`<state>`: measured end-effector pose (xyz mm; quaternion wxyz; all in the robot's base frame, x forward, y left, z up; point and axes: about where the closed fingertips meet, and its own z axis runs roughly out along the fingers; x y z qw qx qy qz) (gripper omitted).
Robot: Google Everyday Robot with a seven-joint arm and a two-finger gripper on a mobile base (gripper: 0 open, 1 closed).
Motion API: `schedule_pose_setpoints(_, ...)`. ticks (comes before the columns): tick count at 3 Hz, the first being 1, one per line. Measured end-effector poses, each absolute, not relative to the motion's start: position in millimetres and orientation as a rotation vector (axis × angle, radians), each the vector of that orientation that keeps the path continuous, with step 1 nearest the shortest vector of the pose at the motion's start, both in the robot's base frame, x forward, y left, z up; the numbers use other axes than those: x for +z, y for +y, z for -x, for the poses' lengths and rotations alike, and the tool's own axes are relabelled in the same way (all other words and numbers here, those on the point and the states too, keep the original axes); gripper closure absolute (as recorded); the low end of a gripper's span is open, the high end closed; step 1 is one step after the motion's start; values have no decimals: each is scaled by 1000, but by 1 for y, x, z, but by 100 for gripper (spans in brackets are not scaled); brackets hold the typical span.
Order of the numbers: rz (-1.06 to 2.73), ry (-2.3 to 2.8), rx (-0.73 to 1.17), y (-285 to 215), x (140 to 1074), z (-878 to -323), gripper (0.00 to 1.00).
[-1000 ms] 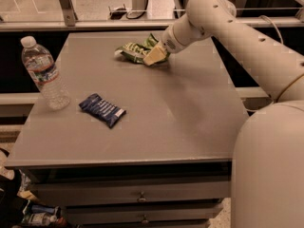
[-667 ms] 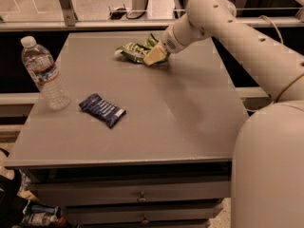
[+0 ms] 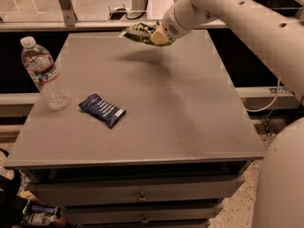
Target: Pick green jalapeno chip bag
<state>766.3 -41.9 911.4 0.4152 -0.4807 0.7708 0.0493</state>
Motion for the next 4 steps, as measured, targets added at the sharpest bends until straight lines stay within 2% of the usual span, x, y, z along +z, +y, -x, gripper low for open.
schedule_pose_setpoints(2,1261,1784,-65,-38,1010,-736,100)
schedule_pose_setpoints(4,1277,1722,-104,-38,1043,-724,100)
